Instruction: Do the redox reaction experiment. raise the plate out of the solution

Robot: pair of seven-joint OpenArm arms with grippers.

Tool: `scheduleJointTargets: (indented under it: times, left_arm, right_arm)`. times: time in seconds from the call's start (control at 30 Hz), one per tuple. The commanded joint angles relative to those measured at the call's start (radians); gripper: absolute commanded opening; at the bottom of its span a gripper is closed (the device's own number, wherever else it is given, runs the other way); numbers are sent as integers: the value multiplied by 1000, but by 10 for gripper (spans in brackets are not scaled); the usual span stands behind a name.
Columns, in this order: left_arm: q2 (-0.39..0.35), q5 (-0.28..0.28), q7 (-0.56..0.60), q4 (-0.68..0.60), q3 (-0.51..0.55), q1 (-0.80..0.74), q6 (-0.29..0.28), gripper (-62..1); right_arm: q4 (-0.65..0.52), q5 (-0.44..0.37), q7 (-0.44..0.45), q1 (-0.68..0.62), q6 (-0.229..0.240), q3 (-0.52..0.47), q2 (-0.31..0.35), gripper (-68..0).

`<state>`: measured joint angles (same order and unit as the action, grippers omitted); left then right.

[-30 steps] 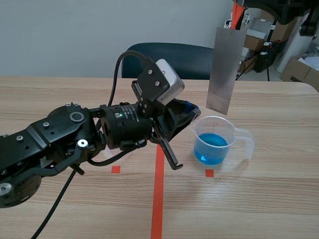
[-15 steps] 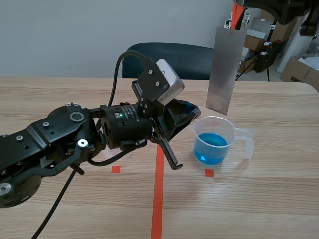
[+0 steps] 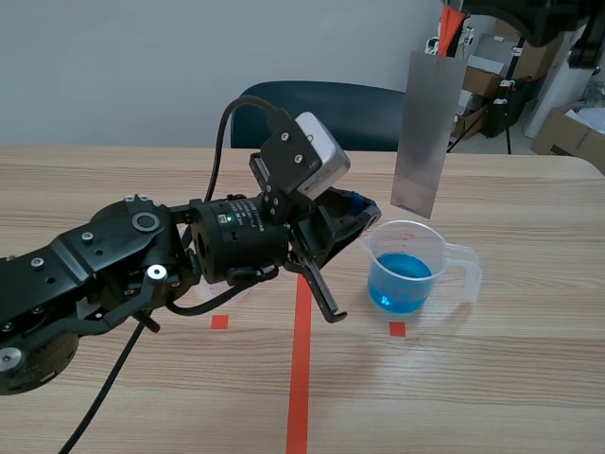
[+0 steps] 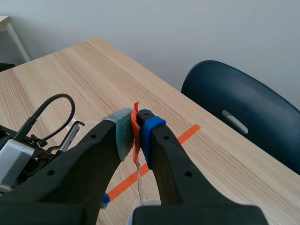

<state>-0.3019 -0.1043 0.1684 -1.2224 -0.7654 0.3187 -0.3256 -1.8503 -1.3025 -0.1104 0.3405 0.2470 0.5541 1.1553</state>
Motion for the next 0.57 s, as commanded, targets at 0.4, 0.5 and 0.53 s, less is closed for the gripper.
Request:
scheduleJointTargets:
  times: [0.4, 0.5, 0.53]
  left_arm:
    - [5, -6, 22, -14, 3, 14, 2, -584]
    - [5, -6, 21, -14, 3, 14, 2, -584]
    - [5, -6, 22, -14, 3, 14, 2, -584]
  right_arm:
    - [-3, -11, 19, 25, -4, -6, 14, -671]
    - [-3, -11, 19, 25, -4, -6, 14, -671]
    - [-3, -10, 19, 25, -4, -6, 14, -671]
